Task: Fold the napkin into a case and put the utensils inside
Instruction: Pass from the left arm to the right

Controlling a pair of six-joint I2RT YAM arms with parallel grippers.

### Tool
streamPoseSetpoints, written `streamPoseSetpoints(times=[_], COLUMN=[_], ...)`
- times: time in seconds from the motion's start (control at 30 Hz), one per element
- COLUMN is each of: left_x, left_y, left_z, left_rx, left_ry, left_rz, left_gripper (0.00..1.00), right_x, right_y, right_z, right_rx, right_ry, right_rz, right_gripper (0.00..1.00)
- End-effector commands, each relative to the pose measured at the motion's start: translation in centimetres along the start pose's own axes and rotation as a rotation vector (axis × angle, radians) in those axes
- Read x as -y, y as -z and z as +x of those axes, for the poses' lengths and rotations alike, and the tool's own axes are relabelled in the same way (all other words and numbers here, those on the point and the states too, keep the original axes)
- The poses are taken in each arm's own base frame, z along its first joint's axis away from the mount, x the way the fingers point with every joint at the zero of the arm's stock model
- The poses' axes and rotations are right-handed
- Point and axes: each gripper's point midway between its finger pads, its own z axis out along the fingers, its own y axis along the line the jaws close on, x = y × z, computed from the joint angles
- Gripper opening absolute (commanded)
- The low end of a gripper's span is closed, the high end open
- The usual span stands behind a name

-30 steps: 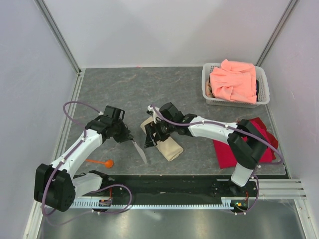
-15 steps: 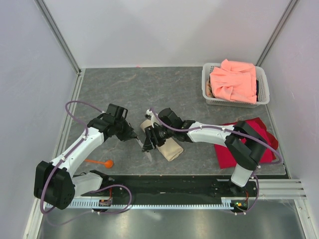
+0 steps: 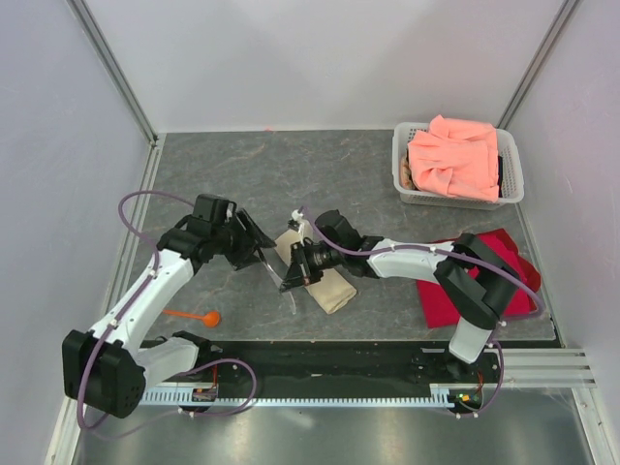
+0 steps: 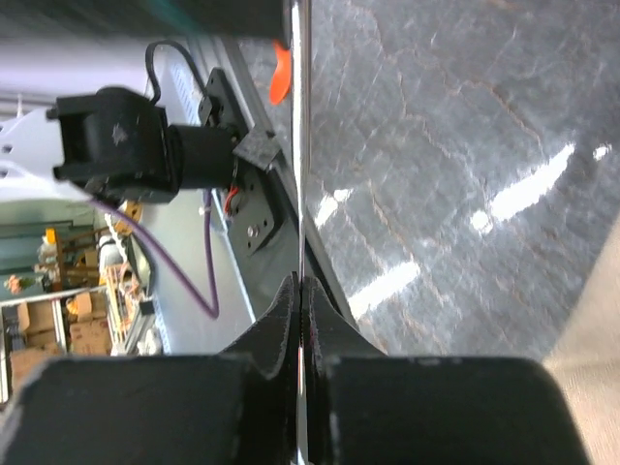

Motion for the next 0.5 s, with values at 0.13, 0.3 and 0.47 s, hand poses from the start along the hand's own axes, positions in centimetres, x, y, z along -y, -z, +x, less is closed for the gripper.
streamPoseSetpoints(times=[0.13,0.3,0.47], left_x=[5.4,5.6,3.9], left_y=[4.7,3.4,3.0], left_z=[-2.4,-1.9,-2.9], left_rx=[0.018,-0.078,-0.024], left_ry=[-0.234,-0.286,-0.280], left_rz=[0.356,0.367,0.246], left_gripper=[0.78,0.84,0.85], right_x=[-1.9,-2.1,-0.8], right_y=[3.9,4.8,5.4], right_z=[0.6,0.9,0.1], right_rx=[-0.052,-0.073,-0.060], right_ry=[0.128,0.127,0.107], right_rz=[-0.123,-0.164,-0.114], right_gripper=[0.00,0.00,0.00])
